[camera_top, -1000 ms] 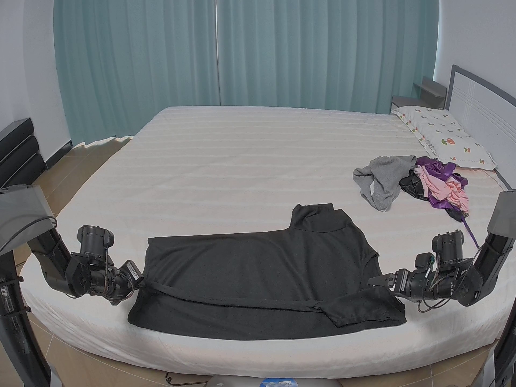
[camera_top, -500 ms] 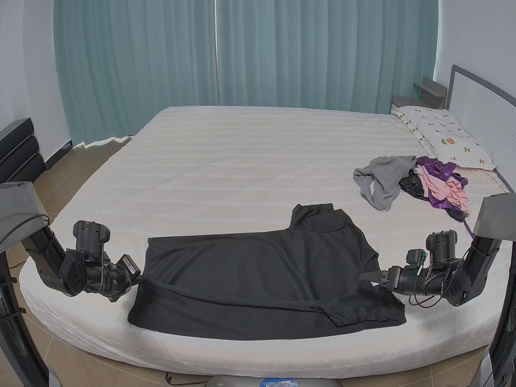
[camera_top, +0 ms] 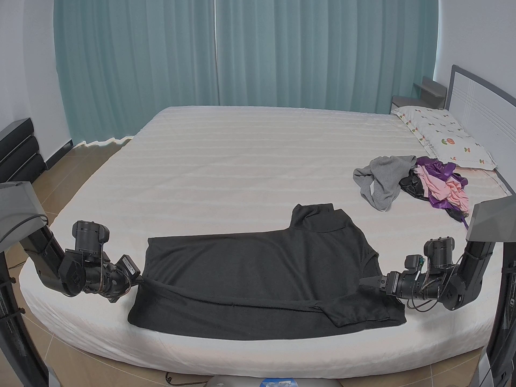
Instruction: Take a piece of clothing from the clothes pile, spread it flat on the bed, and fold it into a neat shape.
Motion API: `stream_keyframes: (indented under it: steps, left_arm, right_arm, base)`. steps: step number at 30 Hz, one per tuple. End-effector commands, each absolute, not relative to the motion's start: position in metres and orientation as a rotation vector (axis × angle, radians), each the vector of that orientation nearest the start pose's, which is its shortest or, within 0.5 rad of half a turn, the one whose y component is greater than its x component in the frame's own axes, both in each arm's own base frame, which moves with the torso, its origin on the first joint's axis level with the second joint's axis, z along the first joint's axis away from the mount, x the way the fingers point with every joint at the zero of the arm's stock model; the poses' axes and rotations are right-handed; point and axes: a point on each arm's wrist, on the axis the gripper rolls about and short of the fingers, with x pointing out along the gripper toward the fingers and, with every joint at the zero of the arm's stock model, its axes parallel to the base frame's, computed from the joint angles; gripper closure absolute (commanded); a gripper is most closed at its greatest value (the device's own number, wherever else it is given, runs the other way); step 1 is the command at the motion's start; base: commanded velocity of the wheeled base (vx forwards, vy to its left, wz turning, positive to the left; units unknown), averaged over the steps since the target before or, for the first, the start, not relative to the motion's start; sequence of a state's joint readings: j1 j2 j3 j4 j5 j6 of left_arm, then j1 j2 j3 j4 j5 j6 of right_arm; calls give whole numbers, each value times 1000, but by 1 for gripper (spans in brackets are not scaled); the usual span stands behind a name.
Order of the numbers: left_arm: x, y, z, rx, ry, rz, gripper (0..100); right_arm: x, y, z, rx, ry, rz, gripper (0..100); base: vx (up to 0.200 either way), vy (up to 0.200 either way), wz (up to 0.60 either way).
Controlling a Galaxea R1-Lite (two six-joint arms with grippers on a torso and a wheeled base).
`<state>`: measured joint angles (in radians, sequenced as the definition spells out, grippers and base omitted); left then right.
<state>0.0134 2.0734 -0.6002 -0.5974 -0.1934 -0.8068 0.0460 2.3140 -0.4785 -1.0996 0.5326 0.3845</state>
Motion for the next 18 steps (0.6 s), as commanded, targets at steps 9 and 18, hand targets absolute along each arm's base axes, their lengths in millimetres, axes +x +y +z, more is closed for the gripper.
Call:
stream_keyframes:
  steps: [9,18]
  left_arm:
    - [302,-1,19,-842,896,192,100]
    - [302,0,19,-842,895,194,100]
  right_arm:
    - [300,24,-47,532,861,399,0]
    - [293,19,-44,537,851,385,100]
  base:
    - [0,0,0]
    - [0,0,0]
